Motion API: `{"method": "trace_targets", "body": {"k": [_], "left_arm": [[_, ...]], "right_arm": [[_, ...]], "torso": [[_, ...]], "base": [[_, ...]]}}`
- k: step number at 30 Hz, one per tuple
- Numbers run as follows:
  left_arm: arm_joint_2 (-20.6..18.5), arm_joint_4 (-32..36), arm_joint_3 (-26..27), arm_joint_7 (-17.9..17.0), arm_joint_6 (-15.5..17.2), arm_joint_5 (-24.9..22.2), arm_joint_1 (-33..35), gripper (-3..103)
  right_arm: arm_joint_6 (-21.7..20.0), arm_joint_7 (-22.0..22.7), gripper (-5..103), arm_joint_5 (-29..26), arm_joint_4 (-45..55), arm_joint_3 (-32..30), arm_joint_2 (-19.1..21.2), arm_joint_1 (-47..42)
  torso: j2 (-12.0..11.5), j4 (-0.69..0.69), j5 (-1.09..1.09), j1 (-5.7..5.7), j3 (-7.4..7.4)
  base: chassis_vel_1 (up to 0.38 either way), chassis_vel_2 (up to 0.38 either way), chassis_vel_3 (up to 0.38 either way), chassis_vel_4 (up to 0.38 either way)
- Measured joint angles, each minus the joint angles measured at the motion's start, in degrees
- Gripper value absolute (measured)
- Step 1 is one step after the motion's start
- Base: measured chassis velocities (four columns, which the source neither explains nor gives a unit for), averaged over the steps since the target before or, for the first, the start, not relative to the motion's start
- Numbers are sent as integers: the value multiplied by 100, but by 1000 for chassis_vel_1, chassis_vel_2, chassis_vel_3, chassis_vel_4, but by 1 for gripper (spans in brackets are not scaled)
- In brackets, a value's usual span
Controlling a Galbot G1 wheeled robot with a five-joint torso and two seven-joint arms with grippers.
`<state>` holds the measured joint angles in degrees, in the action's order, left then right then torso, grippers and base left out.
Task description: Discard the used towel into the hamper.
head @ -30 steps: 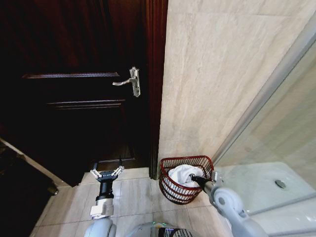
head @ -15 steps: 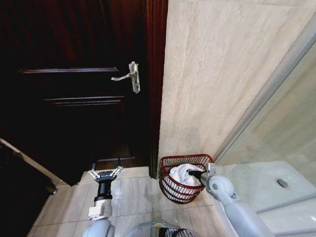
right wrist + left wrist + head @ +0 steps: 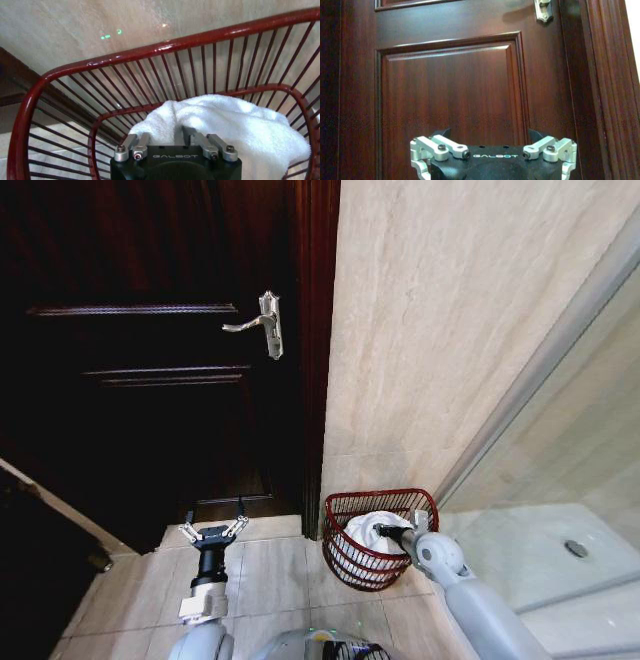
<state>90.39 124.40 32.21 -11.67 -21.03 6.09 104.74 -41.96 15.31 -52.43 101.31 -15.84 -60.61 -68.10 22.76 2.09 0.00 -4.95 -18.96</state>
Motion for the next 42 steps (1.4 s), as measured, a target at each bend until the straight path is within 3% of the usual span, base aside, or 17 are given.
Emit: {"method": "trace_targets", "body": {"k": [2,4,5,8,14,16,19,23,25,27,29,30,32,33,35,37,42], "left_arm": [[1,-1,-2,1,1,0,-3,100],[9,-12,-13,3,1,0,-23,100],[9,-12,-13,3,1,0,-23,100],[9,-13,-30,5,19,17,-19,100],[-16,-17,-49,70,33,36,-8,100],[-29,-17,-59,106,59,40,-10,100],[-76,-14,-62,132,100,41,-17,100],[-123,-5,-66,142,134,31,-17,100],[-139,-5,-63,146,169,22,-16,100],[-193,-5,-30,241,211,-58,3,100],[-210,-5,-26,266,215,-72,9,100],[-297,-8,-22,360,229,-132,25,100],[-320,-8,-21,387,235,-150,28,100],[-357,-8,-19,465,257,-185,30,100],[-358,-7,-9,506,267,-196,30,100],[-333,3,30,735,341,-262,37,100],[-420,44,15,857,514,-414,52,100]], "right_arm": [[0,4,33,6,27,-6,2,-8],[2,17,49,188,208,-48,44,-94],[2,17,49,188,208,-48,44,-94],[7,39,66,713,614,-199,132,-339],[44,34,82,1088,1133,-405,245,-645],[95,66,92,1136,1377,-485,269,-793],[210,81,99,1218,1655,-571,269,-985],[470,26,100,1488,1877,-642,195,-1197],[914,-75,100,1834,1959,-665,90,-1355],[1849,-260,100,2763,2036,-729,-244,-1683],[1965,-292,100,2907,2050,-748,-304,-1734],[2485,-440,100,3532,2117,-841,-643,-1999],[2640,-475,100,3680,2135,-864,-753,-2079],[2968,-521,100,4101,2176,-903,-1052,-2280],[3068,-534,100,4266,2196,-915,-1174,-2358],[3529,-640,100,4893,2316,-962,-1707,-2762],[4041,-613,100,5093,2560,-1036,-2085,-3271]], "torso": [[-11,0,0,4,7],[-77,0,0,25,50],[-77,0,0,25,50],[-101,0,0,31,71],[-96,0,0,28,68],[-90,0,0,26,64],[-82,0,0,23,60],[-76,0,0,20,56],[-72,0,-1,19,54],[-67,1,0,16,50],[-67,1,0,16,50],[-63,0,-1,15,48],[-62,-1,-1,15,47],[-60,-1,0,14,46],[-59,0,-2,14,45],[-55,0,-1,12,43],[-50,0,-1,11,40]], "base": [[0,0,0,0],[0,0,0,0],[0,0,0,0],[0,0,0,0],[0,0,0,0],[0,0,0,0],[0,0,0,0],[0,0,0,0],[0,0,0,0],[0,0,0,0],[0,0,0,0],[0,0,0,0],[0,0,0,0],[0,0,0,0],[0,0,0,0],[0,0,0,0],[0,0,0,0]]}}
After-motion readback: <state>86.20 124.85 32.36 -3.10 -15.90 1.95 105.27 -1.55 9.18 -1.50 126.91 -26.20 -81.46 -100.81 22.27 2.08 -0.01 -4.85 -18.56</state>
